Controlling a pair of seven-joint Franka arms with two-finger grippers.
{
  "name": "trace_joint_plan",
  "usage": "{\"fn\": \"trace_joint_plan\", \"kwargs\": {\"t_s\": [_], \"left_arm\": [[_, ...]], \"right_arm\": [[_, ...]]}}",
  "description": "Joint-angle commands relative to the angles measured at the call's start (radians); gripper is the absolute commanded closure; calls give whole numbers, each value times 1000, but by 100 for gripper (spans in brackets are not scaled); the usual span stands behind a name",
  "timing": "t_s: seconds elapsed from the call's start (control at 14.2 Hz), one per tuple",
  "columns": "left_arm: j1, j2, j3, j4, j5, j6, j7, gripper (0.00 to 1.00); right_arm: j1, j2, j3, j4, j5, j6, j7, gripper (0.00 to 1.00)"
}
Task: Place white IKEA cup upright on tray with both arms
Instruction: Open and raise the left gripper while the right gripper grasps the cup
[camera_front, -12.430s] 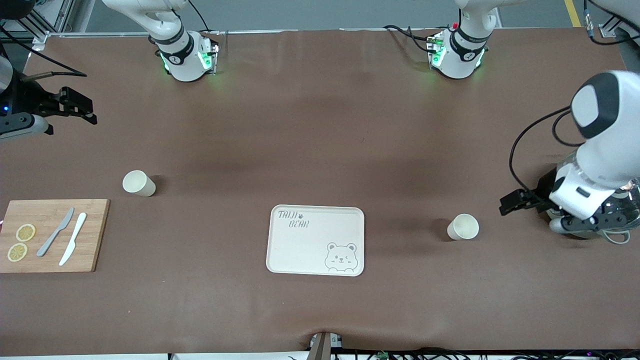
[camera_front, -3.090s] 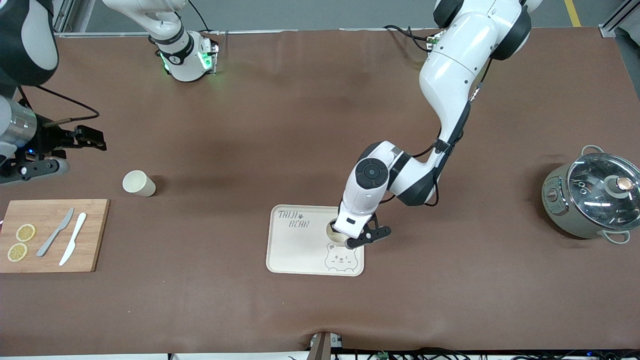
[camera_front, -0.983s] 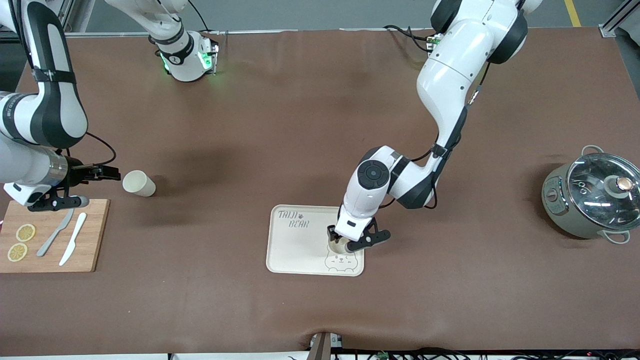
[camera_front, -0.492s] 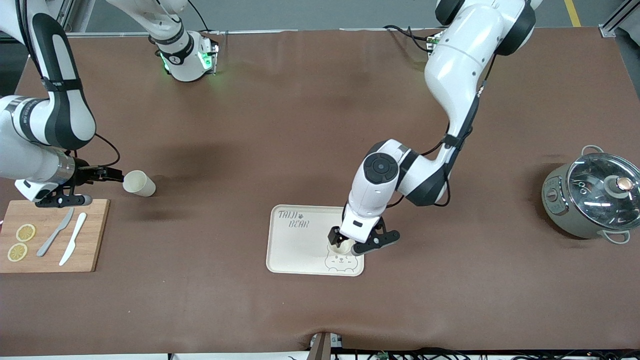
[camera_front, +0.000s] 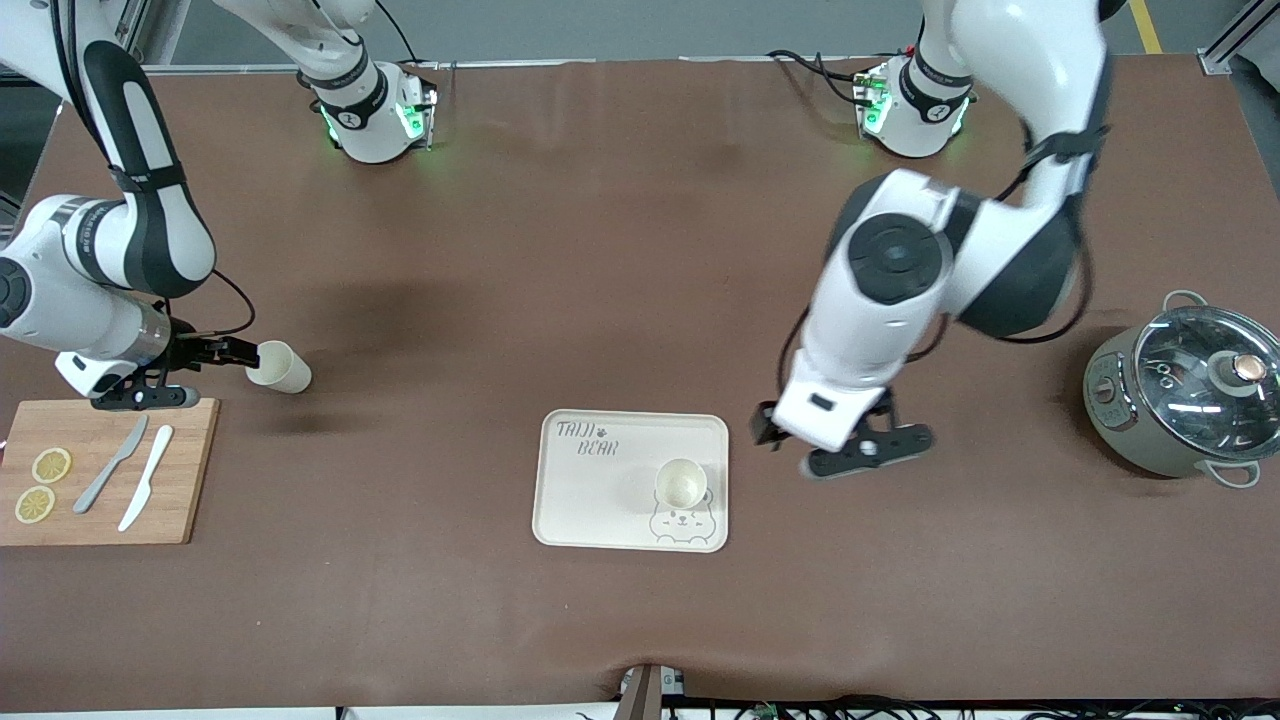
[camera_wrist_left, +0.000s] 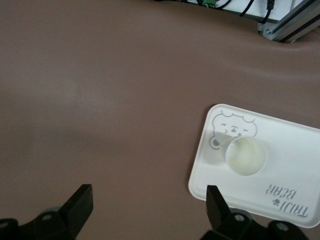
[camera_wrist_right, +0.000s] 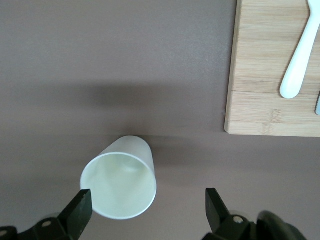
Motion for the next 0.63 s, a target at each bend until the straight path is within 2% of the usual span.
{"fn": "trace_joint_plan", "kwargs": {"t_s": [0.0,0.14,0.21,0.42,0.56], "left_arm": [[87,-64,-5,-46,-22,-82,206,0],[160,-98,-5,-48,-44,-130,355,0],[205,-113,-5,-49,-61,-143,422,0],[319,-148,-5,-51,-84,-167,575,0],[369,-170,-5,-57,-97,-168,599,0]], "right_arm": [[-29,3,17,-71,-7,88,-2,0],[-31,12,17,-88,-7,123,-2,5],[-36,21,17,-91,-5,128,-2,11],[-36,30,18,-96,-4,140,-2,30],[-37,55,18,-96,-2,175,-2,47]]}}
